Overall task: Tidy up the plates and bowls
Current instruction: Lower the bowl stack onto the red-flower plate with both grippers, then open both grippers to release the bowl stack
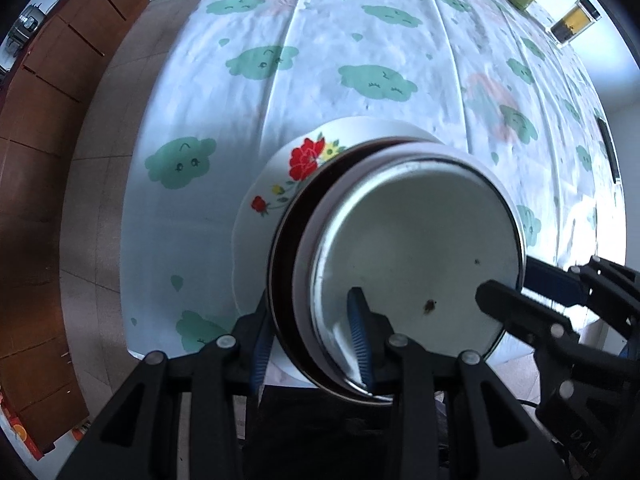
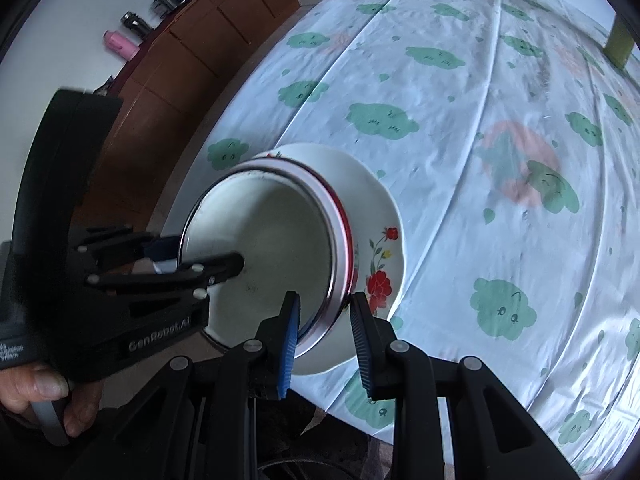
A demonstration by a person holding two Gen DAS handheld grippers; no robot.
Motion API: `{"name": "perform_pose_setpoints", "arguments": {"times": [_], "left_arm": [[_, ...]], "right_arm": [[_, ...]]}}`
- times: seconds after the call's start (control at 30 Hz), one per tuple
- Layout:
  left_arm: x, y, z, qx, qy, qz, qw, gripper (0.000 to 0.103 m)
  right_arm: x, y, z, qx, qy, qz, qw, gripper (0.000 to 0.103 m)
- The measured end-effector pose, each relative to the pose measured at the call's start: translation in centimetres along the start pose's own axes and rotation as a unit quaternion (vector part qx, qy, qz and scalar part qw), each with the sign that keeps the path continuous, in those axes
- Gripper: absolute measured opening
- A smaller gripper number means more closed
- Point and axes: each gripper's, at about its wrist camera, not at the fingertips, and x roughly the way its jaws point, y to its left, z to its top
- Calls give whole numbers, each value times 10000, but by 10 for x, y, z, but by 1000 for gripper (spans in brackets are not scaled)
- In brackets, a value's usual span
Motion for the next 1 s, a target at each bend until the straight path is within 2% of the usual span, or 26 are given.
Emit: {"name": "perform_pose_setpoints", "arguments": {"times": [0.57,0.87,1.0], "left_arm": [[2,19,-10,-68,-14,-200,9998,34],[2,20,-14,-85,-48,-180,9998,34],[-1,20,-15,-75,-120,-134,9998,37]], "right_arm": [[-2,8,-2,-55,-96,-140,9998,30],[-7,7,-2,-27,-188,-108,9998,30],[-10,6,-2,-17,-233,-73,9997,31]]}}
